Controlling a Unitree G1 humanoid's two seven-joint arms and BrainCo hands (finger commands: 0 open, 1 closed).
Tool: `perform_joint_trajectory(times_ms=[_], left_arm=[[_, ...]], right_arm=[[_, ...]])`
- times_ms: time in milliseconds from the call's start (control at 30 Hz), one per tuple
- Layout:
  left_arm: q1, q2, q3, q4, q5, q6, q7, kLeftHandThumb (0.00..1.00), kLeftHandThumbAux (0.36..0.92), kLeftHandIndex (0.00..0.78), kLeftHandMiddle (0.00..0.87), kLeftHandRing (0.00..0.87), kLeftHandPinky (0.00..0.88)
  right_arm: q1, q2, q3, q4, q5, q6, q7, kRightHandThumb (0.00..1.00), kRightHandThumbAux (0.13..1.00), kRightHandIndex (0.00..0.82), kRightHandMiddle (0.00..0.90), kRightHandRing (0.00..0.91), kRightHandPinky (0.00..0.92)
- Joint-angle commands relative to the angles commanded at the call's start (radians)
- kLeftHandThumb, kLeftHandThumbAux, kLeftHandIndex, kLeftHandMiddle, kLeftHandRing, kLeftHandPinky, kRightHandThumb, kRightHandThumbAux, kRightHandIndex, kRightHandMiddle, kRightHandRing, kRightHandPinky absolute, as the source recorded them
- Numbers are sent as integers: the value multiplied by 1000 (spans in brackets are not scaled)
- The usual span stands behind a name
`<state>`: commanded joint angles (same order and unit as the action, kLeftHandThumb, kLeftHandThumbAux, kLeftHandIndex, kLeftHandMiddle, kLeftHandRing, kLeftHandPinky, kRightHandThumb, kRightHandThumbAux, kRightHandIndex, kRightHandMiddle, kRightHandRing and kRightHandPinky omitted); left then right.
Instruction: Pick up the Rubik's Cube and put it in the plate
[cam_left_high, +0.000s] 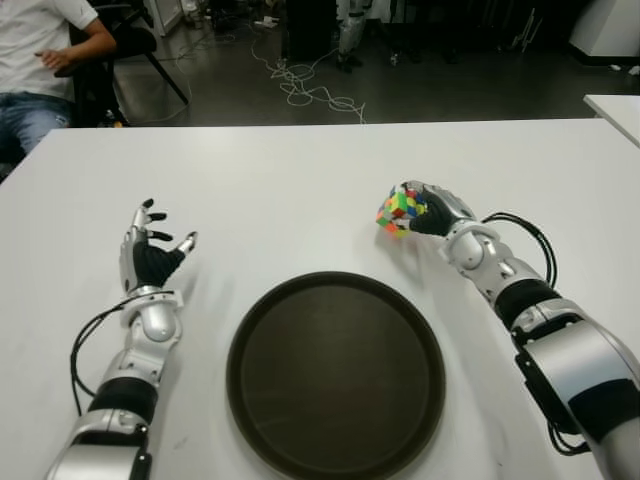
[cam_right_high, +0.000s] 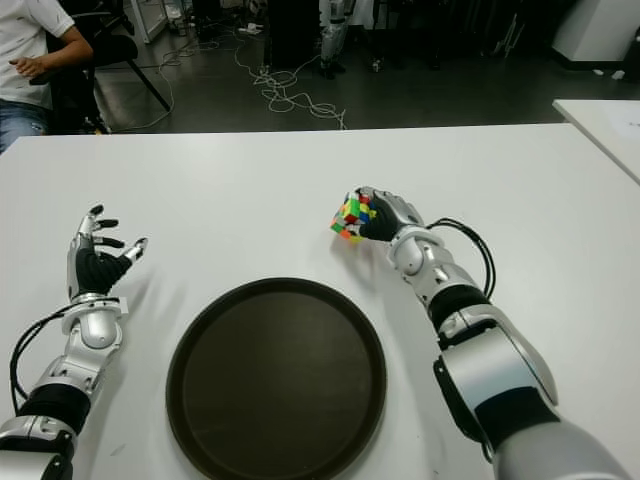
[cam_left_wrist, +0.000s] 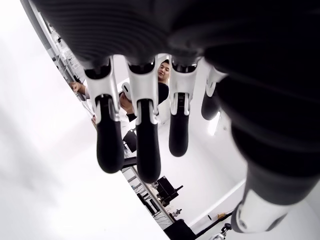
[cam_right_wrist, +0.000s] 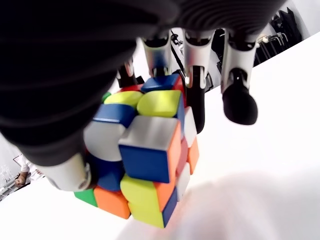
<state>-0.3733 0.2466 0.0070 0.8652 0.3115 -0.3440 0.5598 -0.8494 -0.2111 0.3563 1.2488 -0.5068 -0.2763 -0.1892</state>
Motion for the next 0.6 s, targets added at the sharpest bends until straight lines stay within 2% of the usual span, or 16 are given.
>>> perform_joint_trajectory(times_ms=[100, 200, 267, 367, 467, 567, 600], left_arm=[[0, 1, -1, 1, 2, 2, 0, 0, 706, 0, 214, 391, 448], [0, 2, -2, 1, 6, 1, 3, 0, 709, 0, 218, 415, 485], [-1, 3, -4, 2, 8, -1, 6, 4, 712, 0, 183, 344, 401], [-1, 4, -5, 3, 11, -4, 10, 8, 714, 0, 172, 298, 361], [-1, 2, -5, 1, 13, -9, 14, 15, 726, 0, 189, 304, 384], [-1, 2, -4, 1, 10, -9, 14, 13, 731, 0, 257, 424, 511], [-1, 2, -3, 1, 10, -9, 13, 13, 731, 0, 256, 433, 513]], right_arm=[[1, -2, -10, -4, 8, -5, 4, 858, 670, 427, 583, 789, 781], [2, -7, -34, -18, 35, -18, 17, 857, 670, 429, 589, 790, 781], [3, -14, -53, -38, 55, -29, 29, 857, 670, 429, 588, 791, 781], [12, -24, -75, -73, 78, -42, 43, 856, 670, 429, 584, 795, 784], [58, -60, -129, -208, 139, -78, 85, 856, 670, 430, 582, 802, 792], [101, -69, -161, -299, 174, -95, 99, 858, 668, 436, 585, 814, 808], [109, -67, -166, -313, 179, -96, 98, 857, 668, 437, 584, 816, 809]])
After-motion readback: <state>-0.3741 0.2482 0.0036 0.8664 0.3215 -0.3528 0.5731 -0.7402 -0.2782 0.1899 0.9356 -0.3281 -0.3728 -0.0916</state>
